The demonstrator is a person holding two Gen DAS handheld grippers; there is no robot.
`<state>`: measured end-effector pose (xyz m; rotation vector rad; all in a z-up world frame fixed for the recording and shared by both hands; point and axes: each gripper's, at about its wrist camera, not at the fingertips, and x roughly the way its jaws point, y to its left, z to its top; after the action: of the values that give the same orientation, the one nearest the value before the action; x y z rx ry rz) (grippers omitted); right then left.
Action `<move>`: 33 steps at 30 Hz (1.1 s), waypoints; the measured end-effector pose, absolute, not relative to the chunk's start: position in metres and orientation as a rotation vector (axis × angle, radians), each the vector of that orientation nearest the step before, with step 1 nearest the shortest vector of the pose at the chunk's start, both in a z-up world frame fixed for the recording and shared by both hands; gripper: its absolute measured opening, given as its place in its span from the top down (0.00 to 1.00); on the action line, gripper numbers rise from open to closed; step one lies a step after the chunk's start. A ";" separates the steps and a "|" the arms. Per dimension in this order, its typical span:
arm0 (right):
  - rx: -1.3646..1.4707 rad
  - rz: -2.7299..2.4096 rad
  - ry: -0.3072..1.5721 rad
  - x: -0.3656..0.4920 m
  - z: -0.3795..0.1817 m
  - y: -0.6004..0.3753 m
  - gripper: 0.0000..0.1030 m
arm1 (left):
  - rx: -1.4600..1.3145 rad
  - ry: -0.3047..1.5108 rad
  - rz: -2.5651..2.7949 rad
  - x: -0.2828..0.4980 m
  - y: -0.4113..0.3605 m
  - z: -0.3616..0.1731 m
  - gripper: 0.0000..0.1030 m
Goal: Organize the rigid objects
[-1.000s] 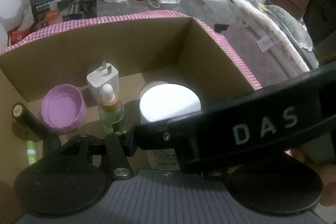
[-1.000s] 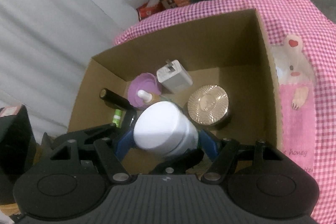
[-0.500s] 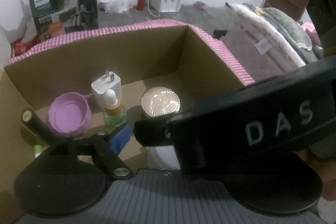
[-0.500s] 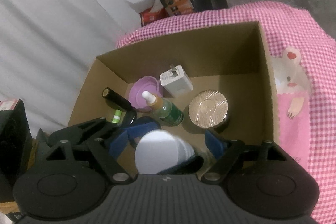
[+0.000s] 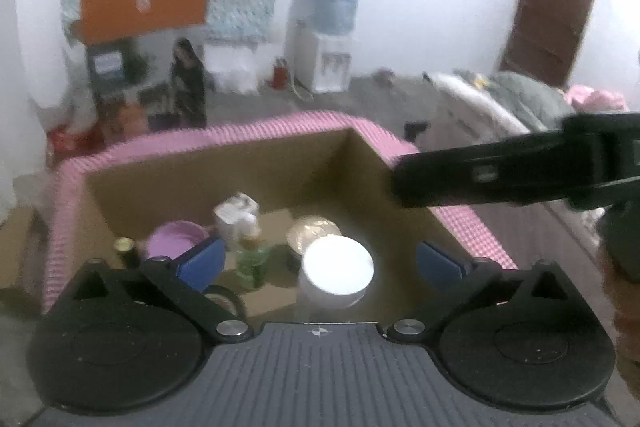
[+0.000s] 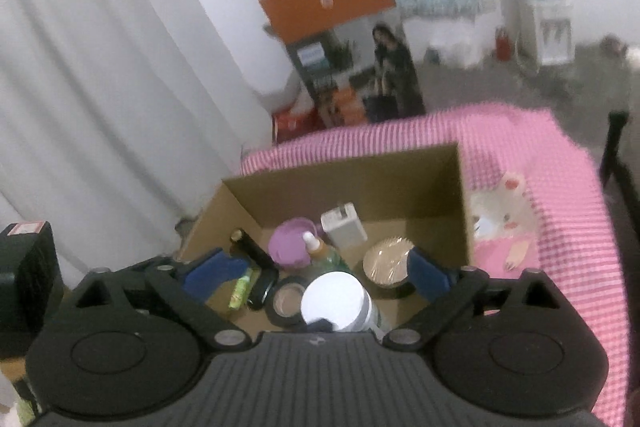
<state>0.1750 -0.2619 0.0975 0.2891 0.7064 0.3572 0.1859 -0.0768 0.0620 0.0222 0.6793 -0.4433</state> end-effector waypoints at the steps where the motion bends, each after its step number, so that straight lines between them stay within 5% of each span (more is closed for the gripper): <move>1: 0.286 0.349 0.680 0.166 0.102 -0.264 0.00 | 0.025 0.672 -0.428 0.181 -0.073 0.066 0.00; 13: 0.139 0.120 0.554 0.086 0.105 -0.253 0.00 | -0.016 0.716 -0.129 0.146 -0.037 0.075 0.00; 33: 0.066 0.036 0.721 0.126 0.043 -0.213 0.00 | -0.015 0.814 -0.084 0.159 -0.025 0.039 0.00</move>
<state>0.1258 -0.2125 0.0430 0.0662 0.7211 0.0360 0.1586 -0.0245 0.0388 -0.0152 0.8139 -0.0837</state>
